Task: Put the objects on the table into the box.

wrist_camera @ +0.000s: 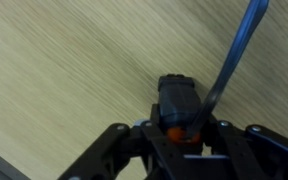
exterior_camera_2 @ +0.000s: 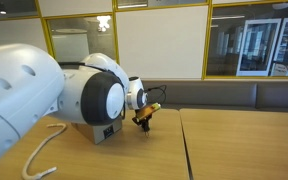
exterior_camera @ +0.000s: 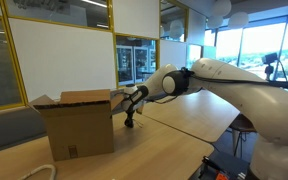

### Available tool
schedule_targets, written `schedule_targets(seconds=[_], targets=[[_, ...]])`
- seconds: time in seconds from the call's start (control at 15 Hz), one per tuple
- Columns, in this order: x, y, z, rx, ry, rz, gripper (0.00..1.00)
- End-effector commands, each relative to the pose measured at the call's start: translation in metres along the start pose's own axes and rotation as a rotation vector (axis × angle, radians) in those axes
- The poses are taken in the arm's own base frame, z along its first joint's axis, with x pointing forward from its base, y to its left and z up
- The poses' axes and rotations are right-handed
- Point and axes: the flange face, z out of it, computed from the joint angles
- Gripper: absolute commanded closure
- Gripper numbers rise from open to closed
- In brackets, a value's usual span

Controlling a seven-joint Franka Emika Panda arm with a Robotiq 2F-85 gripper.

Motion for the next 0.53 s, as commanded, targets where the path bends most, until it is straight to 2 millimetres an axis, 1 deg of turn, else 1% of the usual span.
schedule_targets(seconds=[0.0,0.2,0.33,0.47], targets=[[-0.005,0.012,-0.019,0.003,0.002,0.014,0.86],[-0.014,0.017,-0.037,-0.007,-0.024,0.043,0.86],[-0.018,0.017,-0.053,-0.006,-0.031,0.061,0.86],[-0.021,0.016,-0.076,-0.014,-0.034,0.083,0.86]])
